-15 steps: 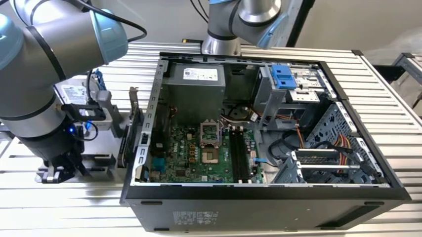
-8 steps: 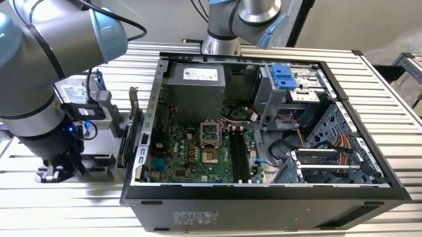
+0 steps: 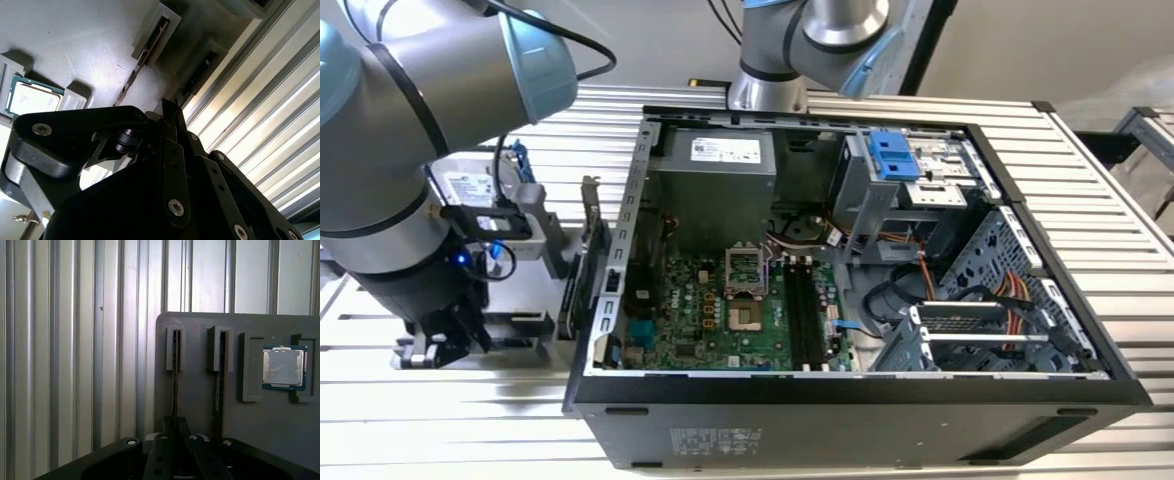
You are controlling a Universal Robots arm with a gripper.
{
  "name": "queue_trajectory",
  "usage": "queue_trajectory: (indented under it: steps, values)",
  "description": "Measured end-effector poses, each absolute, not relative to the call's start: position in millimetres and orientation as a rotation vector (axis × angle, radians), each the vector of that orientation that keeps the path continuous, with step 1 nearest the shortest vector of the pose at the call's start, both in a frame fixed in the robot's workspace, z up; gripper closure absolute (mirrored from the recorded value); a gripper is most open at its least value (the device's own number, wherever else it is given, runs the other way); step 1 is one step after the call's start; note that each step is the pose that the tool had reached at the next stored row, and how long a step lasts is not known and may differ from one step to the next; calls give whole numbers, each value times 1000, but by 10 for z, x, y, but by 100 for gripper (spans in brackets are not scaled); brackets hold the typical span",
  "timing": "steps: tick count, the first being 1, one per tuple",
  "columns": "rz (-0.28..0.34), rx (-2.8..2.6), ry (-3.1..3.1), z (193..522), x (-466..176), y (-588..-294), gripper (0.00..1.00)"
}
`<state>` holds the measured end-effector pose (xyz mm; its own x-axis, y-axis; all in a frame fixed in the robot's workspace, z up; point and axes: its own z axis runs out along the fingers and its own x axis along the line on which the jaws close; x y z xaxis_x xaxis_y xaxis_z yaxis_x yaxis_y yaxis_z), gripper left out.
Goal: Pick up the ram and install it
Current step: 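Pick up the ram and move it above insertion slot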
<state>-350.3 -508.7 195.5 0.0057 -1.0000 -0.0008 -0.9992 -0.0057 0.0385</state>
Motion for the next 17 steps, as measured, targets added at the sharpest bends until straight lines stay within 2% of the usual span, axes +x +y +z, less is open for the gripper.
queue_trajectory:
  steps: [17]
  values:
    - [-43, 2208, -2196, 2024, -3504, -5086, 100]
